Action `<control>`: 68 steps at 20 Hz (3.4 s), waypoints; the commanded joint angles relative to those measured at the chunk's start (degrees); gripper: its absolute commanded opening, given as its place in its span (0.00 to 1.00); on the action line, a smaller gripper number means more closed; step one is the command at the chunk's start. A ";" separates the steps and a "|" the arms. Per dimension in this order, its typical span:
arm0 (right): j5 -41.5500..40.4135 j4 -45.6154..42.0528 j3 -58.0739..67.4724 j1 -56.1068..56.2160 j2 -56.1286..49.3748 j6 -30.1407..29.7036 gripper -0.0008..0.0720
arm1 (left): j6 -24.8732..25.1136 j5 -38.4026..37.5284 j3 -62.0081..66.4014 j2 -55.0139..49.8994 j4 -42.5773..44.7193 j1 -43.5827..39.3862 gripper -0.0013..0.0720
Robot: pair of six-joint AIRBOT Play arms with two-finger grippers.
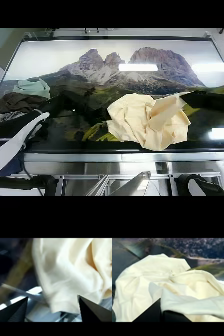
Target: Fold the shirts.
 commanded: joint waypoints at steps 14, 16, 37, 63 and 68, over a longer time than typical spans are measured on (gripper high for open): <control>0.87 7.45 1.09 0.09 10.54 -1.99 0.04 | 20.79 28.92 24.13 7.65 -21.49 2.10 0.04; -3.15 12.50 3.08 0.09 19.96 -5.75 0.04 | 24.76 36.33 27.69 17.07 -29.38 5.75 0.04; -19.69 18.91 21.79 4.68 -43.08 -12.81 0.63 | 5.22 33.88 38.29 -23.56 -31.50 30.38 0.99; -0.28 15.17 27.04 -7.76 -50.99 0.48 0.62 | -17.40 8.59 -1.29 -2.95 7.21 9.84 0.87; -0.79 15.13 27.06 -7.82 -50.99 -0.59 0.62 | -11.13 7.67 7.08 -9.77 -5.60 4.09 0.87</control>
